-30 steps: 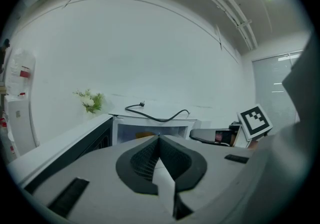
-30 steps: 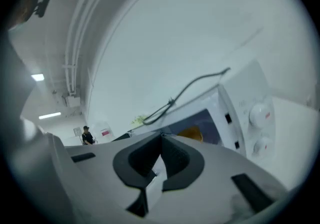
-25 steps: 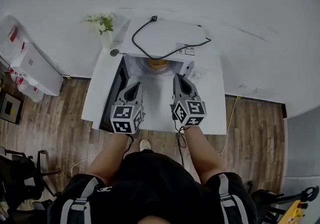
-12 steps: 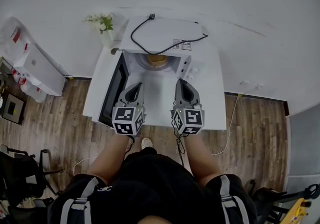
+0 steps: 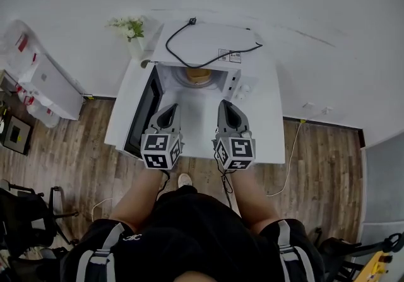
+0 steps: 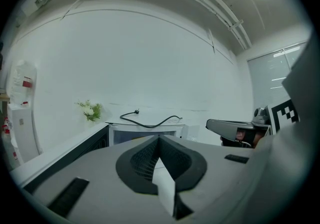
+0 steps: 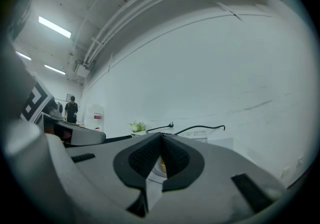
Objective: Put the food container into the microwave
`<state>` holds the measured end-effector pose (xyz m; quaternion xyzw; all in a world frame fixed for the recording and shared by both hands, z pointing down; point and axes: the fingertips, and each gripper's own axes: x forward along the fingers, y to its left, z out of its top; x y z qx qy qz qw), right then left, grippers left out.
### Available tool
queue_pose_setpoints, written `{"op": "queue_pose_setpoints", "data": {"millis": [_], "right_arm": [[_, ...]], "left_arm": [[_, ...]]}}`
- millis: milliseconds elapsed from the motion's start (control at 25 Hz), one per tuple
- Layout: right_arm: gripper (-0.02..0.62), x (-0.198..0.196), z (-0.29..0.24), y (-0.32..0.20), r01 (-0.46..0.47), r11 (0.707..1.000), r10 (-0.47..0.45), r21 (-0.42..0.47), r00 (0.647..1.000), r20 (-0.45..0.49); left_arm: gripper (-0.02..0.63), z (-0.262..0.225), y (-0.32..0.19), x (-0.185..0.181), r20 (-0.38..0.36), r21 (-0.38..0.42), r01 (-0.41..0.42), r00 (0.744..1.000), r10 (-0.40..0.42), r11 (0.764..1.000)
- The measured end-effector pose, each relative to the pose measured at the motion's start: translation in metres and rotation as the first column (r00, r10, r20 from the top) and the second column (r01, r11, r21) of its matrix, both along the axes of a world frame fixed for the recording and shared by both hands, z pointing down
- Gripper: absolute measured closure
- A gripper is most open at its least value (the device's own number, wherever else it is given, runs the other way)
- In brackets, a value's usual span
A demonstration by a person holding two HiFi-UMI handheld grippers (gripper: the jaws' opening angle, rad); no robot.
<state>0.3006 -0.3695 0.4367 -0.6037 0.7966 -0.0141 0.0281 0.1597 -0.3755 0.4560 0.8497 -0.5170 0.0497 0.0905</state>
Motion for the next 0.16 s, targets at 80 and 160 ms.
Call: {"op": "queue_pose_setpoints", "data": {"millis": [80, 160], "right_arm": [[0.597, 0.0003, -0.0010, 0.0001, 0.002, 1.000, -0.002, 0.002, 1.000, 0.000], [0.597, 0.0007, -0.0026, 0.0000, 0.003, 1.000, -0.002, 0.005, 1.000, -0.002]], "left_arm": [[0.600, -0.0003, 0.0006, 0.0014, 0.001, 0.002, -0.002, 1.000, 0.002, 1.000], [0.600, -0.0011, 0.0007, 0.0029, 0.003, 0.004, -0.004, 1.000, 0.004, 1.000]]}}
